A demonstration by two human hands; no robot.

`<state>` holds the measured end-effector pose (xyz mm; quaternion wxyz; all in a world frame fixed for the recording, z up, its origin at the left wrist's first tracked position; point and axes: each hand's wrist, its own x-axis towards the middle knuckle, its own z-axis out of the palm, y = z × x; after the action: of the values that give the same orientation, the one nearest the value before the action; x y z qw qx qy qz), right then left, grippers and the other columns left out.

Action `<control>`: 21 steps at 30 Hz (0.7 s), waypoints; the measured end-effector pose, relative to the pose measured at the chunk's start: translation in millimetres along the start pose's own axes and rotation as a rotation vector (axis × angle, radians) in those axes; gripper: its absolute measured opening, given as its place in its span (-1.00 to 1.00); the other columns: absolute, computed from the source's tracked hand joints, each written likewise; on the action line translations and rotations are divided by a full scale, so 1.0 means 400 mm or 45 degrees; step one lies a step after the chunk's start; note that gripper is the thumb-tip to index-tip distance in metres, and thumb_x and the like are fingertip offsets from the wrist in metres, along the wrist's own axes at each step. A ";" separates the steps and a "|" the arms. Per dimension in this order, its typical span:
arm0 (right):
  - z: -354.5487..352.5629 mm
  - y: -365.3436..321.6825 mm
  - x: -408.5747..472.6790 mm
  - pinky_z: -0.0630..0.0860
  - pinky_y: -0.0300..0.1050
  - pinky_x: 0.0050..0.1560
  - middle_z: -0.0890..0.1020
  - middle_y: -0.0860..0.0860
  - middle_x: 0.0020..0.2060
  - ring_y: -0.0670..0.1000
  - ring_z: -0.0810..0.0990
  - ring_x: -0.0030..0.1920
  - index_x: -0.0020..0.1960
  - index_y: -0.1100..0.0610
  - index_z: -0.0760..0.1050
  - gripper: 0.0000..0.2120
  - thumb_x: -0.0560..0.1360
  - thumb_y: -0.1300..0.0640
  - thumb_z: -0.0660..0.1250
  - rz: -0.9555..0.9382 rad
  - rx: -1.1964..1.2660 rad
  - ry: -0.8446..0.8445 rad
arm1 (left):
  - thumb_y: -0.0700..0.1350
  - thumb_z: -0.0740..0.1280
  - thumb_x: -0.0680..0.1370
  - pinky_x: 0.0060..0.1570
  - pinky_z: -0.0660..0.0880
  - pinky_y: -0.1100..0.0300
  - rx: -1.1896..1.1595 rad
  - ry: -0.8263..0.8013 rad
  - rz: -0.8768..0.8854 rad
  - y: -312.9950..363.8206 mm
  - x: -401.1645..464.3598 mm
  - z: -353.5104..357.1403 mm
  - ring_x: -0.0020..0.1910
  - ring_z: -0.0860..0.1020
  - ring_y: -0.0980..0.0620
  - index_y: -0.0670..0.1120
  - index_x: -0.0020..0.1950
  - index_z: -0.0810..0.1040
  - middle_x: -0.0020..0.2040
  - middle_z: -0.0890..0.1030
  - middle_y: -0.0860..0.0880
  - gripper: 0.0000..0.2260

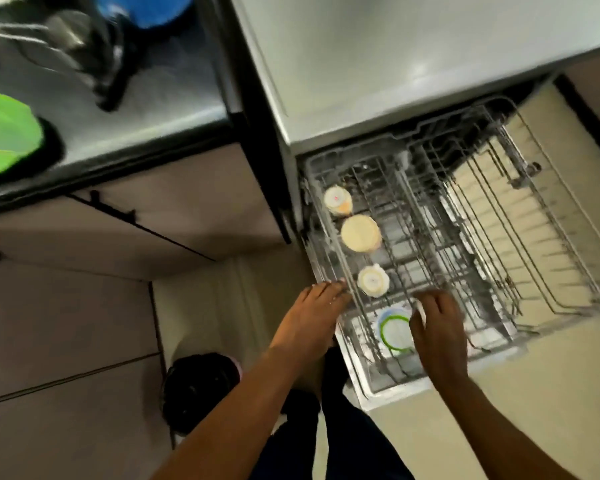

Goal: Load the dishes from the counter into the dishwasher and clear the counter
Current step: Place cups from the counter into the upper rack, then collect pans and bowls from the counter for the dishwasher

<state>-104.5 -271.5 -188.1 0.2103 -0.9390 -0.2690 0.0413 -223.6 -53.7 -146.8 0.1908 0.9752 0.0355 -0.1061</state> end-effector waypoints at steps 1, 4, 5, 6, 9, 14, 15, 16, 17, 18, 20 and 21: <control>-0.001 -0.043 0.000 0.45 0.09 -0.04 0.49 0.19 0.02 0.23 0.46 0.00 0.11 0.28 0.52 -0.77 0.46 0.34 0.28 -0.057 0.020 0.013 | -0.20 0.42 0.38 0.26 0.41 0.04 -0.020 0.033 -0.035 -0.022 -0.025 -0.015 0.31 0.44 -0.07 -0.04 0.38 0.43 0.40 0.43 -0.04 -0.44; 0.005 -0.181 -0.005 0.47 0.08 -0.05 0.50 0.19 -0.01 0.24 0.48 -0.02 0.10 0.27 0.54 -0.75 0.42 0.36 0.33 -0.217 0.092 -0.007 | -0.22 0.34 0.47 0.36 0.31 0.06 -0.026 0.111 -0.195 -0.095 -0.126 -0.068 0.40 0.37 -0.07 -0.06 0.45 0.37 0.46 0.36 -0.05 -0.46; 0.009 -0.218 -0.008 0.46 0.06 -0.04 0.50 0.17 -0.01 0.22 0.48 -0.02 0.08 0.26 0.55 -0.77 0.42 0.34 0.34 -0.271 0.113 -0.020 | -0.23 0.29 0.52 0.42 0.21 0.07 -0.007 0.129 -0.243 -0.120 -0.158 -0.077 0.46 0.28 -0.06 -0.06 0.50 0.30 0.51 0.28 -0.04 -0.46; 0.015 -0.265 -0.005 0.45 0.04 -0.03 0.51 0.16 -0.01 0.19 0.48 -0.02 0.06 0.24 0.55 -0.79 0.43 0.28 0.31 -0.344 0.139 -0.034 | -0.22 0.23 0.57 0.45 0.12 0.07 0.009 0.164 -0.305 -0.152 -0.199 -0.093 0.50 0.20 -0.05 -0.05 0.53 0.23 0.55 0.20 -0.03 -0.47; 0.033 -0.395 0.009 0.49 0.00 -0.01 0.50 0.10 0.03 0.13 0.49 0.01 0.08 0.16 0.56 -0.72 0.47 0.09 0.19 -0.533 0.223 -0.105 | -0.16 0.20 0.60 0.47 0.09 0.10 0.052 0.253 -0.490 -0.238 -0.320 -0.137 0.51 0.17 -0.04 -0.04 0.54 0.20 0.55 0.17 -0.01 -0.50; 0.065 -0.596 0.059 0.51 -0.02 -0.03 0.51 0.12 0.06 0.13 0.51 -0.01 0.11 0.15 0.55 -0.69 0.49 0.03 0.19 -0.787 0.252 -0.094 | -0.11 0.58 0.28 0.09 0.54 0.16 0.076 0.446 -0.741 -0.356 -0.496 -0.232 0.13 0.59 0.02 -0.02 0.21 0.59 0.20 0.59 0.02 -0.50; 0.067 -0.635 0.069 0.47 -0.04 0.02 0.51 0.10 0.07 0.12 0.52 0.01 0.14 0.12 0.53 -0.70 0.50 0.02 0.19 -0.831 0.274 -0.097 | -0.10 0.57 0.29 0.06 0.55 0.15 0.084 0.494 -0.788 -0.377 -0.521 -0.248 0.12 0.59 0.02 -0.02 0.20 0.59 0.19 0.60 0.02 -0.52; 0.068 -0.681 0.079 0.44 -0.09 0.05 0.50 0.07 0.09 0.10 0.51 0.03 0.15 0.10 0.52 -0.71 0.51 0.02 0.19 -0.870 0.282 -0.097 | -0.11 0.54 0.33 0.07 0.55 0.14 0.094 0.555 -0.834 -0.401 -0.550 -0.263 0.13 0.58 0.01 -0.03 0.21 0.59 0.20 0.59 0.01 -0.55; 0.064 -0.726 0.085 0.43 -0.12 0.06 0.49 0.04 0.10 0.07 0.51 0.05 0.16 0.08 0.52 -0.72 0.51 0.02 0.21 -0.896 0.282 -0.101 | -0.11 0.50 0.39 0.10 0.54 0.12 0.090 0.609 -0.881 -0.422 -0.577 -0.277 0.16 0.57 0.00 -0.05 0.24 0.57 0.23 0.57 0.00 -0.57; 0.061 -0.770 0.091 0.42 -0.14 0.08 0.47 0.02 0.11 0.05 0.50 0.07 0.17 0.07 0.52 -0.73 0.51 0.05 0.25 -0.913 0.291 -0.092 | -0.10 0.46 0.44 0.13 0.52 0.10 0.095 0.656 -0.928 -0.441 -0.602 -0.292 0.19 0.54 -0.01 -0.06 0.27 0.55 0.26 0.55 0.00 -0.60; 0.053 -0.848 0.103 0.42 -0.15 0.12 0.46 0.01 0.10 0.05 0.51 0.08 0.19 0.07 0.51 -0.74 0.50 0.11 0.32 -0.935 0.356 -0.084 | -0.08 0.40 0.51 0.17 0.50 0.09 0.110 0.730 -0.989 -0.472 -0.633 -0.327 0.24 0.51 -0.02 -0.07 0.31 0.53 0.29 0.53 -0.01 -0.63; 0.048 -0.886 0.112 0.42 -0.15 0.13 0.46 0.01 0.10 0.05 0.52 0.08 0.19 0.08 0.50 -0.73 0.51 0.10 0.32 -0.948 0.389 -0.082 | -0.08 0.37 0.53 0.18 0.49 0.09 0.112 0.779 -1.005 -0.487 -0.643 -0.347 0.24 0.50 -0.02 -0.08 0.32 0.52 0.29 0.53 -0.01 -0.64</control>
<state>-243.0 30.9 -56.3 0.3394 -0.7336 -0.5879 0.0314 -468.8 171.7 -35.6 0.0754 0.8810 0.4516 0.1191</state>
